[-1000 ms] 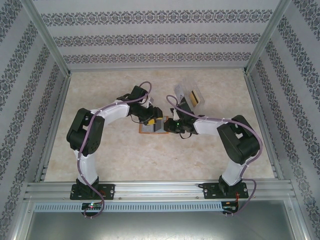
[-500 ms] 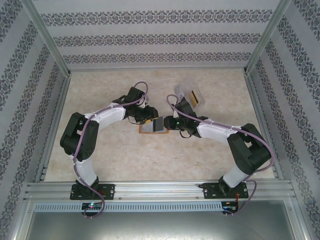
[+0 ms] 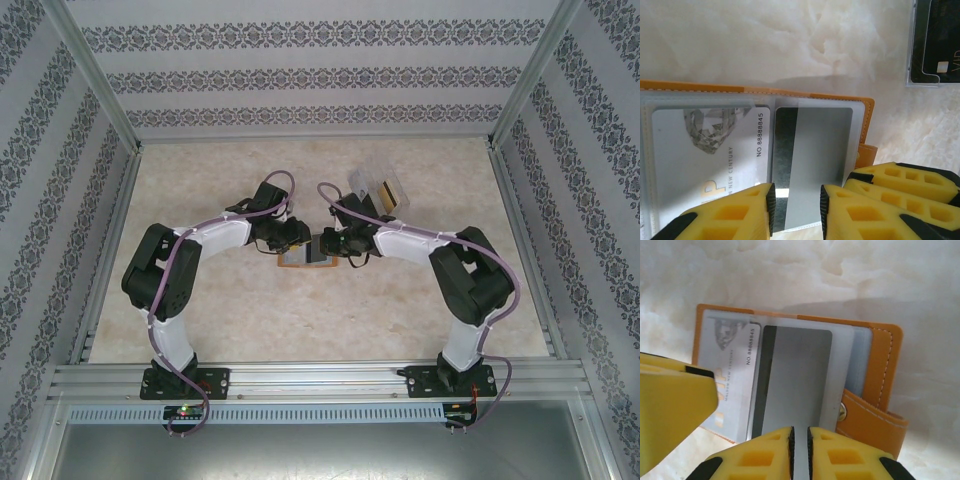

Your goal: Take the credit cards out of the card holder

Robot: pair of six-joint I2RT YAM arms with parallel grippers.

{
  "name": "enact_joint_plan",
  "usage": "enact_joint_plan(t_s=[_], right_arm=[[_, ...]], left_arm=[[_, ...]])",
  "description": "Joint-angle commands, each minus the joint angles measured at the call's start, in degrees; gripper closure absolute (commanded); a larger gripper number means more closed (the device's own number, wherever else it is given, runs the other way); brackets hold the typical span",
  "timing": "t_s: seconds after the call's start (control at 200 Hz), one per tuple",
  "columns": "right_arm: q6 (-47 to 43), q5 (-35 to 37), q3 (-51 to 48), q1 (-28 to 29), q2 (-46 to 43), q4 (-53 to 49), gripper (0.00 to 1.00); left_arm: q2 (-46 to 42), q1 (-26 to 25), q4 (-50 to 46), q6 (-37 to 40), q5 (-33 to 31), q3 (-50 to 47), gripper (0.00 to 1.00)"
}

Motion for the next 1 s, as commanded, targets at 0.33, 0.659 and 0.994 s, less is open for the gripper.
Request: enact_joint_plan(t_s=[0.33, 0.659, 0.994], right_arm=[[3.05, 1.50, 2.04, -0.17, 4.27, -5.40, 0.75], [2.86, 0.86, 2.05, -0.99, 5.54, -6.31, 0.86], [2.62, 0.37, 2.41, -0.88, 7.02, -6.72, 0.89]], left_arm=[[4.59, 2.59, 5.57, 1.33, 6.00, -1.75, 0.69], [5.23, 2.79, 3.79, 3.53, 8.06, -1.09, 0.69], [6.50, 2.80, 5.08, 3.74, 11.87, 0.18, 0.70]])
